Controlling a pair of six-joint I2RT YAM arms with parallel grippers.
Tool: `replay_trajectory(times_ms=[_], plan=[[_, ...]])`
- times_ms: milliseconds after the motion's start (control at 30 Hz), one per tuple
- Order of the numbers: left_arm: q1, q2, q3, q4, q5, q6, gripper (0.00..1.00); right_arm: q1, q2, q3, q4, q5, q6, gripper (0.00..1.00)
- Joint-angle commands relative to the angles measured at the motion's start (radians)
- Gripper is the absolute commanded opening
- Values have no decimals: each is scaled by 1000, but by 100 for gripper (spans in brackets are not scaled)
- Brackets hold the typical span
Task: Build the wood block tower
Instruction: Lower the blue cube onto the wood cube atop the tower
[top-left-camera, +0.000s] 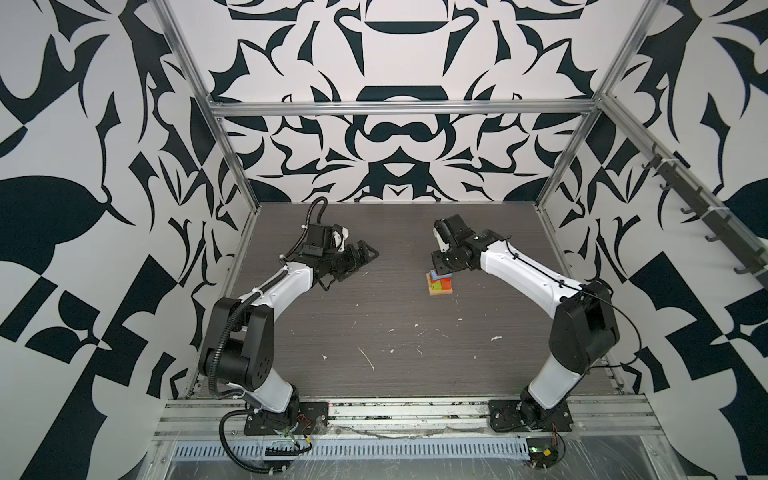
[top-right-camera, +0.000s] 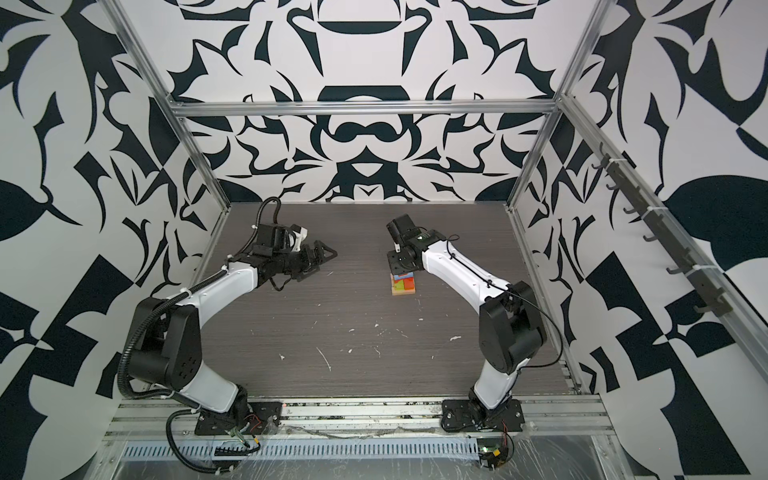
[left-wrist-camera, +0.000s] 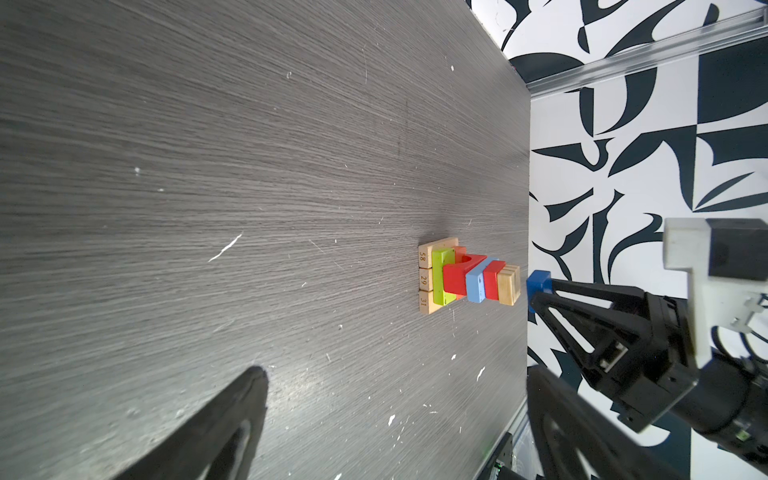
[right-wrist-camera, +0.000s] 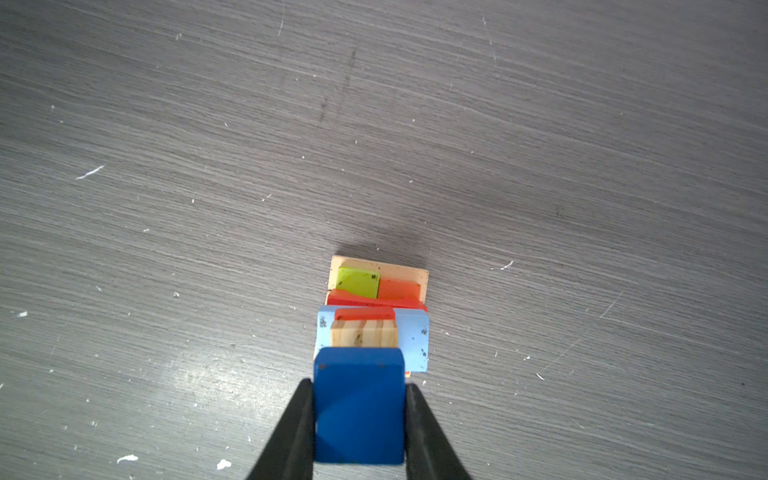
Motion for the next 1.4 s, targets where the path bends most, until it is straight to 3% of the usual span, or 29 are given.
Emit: replay_trajectory(times_ms=[0,1367], plan=[[2,2,7,3,10,-3,99,-5,-14,-6,24,-14,-9,32],[1,4,5,8,12,-3,99,-11,27,-23,31,2,-8,32]])
